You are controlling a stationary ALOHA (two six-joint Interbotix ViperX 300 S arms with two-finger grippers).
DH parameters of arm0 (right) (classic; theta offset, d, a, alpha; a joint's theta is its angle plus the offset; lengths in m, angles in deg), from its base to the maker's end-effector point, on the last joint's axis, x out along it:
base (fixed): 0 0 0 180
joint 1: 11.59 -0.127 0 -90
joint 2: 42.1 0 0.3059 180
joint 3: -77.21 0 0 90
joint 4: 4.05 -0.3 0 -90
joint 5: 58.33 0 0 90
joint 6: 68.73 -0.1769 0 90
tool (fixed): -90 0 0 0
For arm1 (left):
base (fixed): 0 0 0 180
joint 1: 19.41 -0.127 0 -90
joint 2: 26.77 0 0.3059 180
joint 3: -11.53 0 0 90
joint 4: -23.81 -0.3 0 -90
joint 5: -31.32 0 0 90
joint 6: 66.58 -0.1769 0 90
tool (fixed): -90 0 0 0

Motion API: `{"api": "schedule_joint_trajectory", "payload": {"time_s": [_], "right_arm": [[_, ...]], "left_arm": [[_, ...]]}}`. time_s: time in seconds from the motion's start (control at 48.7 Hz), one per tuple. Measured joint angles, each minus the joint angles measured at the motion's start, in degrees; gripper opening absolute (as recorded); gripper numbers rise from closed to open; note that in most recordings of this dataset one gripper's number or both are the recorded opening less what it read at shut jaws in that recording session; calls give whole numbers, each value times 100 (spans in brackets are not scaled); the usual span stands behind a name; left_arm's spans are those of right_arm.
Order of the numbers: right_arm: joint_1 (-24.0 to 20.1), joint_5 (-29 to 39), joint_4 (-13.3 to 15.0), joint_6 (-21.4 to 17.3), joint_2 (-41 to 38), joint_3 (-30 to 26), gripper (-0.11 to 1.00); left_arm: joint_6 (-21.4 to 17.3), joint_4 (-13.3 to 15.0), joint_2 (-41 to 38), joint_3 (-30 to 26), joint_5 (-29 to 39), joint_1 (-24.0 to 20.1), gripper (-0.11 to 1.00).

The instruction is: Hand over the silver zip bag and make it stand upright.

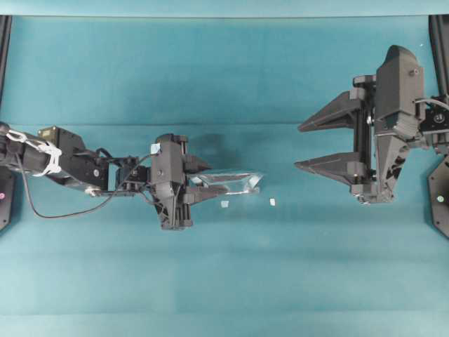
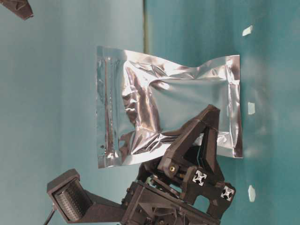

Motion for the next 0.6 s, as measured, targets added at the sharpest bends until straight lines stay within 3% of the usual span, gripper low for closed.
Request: {"api": "schedule_joint_trajectory", "payload": {"time_s": [0.595], "right_arm": [[0,0,9,0,0,9,82]], "left_arm": [[0,-9,35,0,114,0,22]]}}
